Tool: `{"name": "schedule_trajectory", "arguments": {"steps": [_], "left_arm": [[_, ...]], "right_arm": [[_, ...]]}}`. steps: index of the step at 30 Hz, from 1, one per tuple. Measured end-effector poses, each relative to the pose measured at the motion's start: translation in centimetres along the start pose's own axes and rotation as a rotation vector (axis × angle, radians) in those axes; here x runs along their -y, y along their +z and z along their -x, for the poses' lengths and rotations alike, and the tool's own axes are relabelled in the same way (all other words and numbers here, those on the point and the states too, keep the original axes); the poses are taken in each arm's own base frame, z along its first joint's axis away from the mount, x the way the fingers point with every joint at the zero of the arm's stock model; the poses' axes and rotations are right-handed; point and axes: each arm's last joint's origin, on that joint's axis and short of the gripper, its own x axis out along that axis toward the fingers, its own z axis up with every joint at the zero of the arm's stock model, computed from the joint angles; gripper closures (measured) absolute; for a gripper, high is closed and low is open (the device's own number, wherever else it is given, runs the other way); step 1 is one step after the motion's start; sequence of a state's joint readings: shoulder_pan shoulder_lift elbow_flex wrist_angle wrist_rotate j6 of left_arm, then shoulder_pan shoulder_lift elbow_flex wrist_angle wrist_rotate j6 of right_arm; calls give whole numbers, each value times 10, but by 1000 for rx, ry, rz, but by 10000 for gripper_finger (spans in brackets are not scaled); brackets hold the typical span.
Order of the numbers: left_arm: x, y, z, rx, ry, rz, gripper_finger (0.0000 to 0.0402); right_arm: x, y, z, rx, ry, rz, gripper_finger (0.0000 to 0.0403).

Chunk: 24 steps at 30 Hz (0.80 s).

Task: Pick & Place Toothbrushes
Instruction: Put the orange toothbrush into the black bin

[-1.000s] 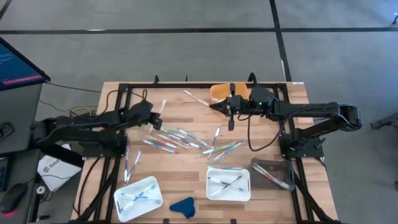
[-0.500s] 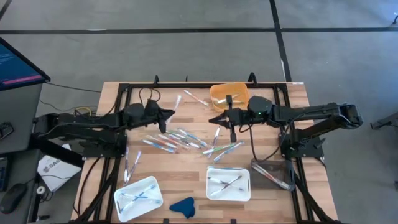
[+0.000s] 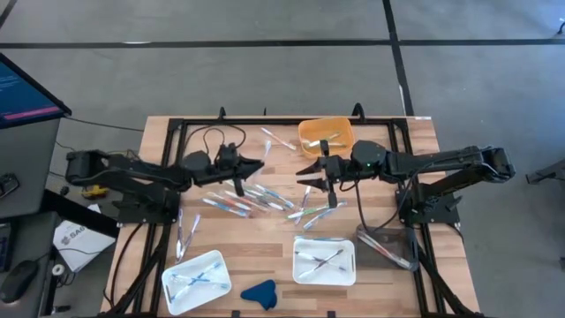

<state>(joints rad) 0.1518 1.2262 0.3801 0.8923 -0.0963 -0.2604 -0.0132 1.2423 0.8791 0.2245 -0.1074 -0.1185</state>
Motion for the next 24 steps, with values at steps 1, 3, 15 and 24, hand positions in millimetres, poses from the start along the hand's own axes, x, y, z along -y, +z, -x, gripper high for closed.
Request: {"name": "schedule_trajectory", "arguments": {"steps": [1,3,15,24], "left_arm": [[1,-1,-2,15,-14,-10,395],[4,-3,-6,58,-71,-20,396],[16,2,-29,252,-364,-85,396],[43,20,-54,321,-542,-144,396]], "right_arm": [[0,0,0,0,0,-3,297],[0,0,0,1,0,-11,274],[-22,3,-1,17,77,-15,193],[-27,3,-1,3,97,-80,199]]}}
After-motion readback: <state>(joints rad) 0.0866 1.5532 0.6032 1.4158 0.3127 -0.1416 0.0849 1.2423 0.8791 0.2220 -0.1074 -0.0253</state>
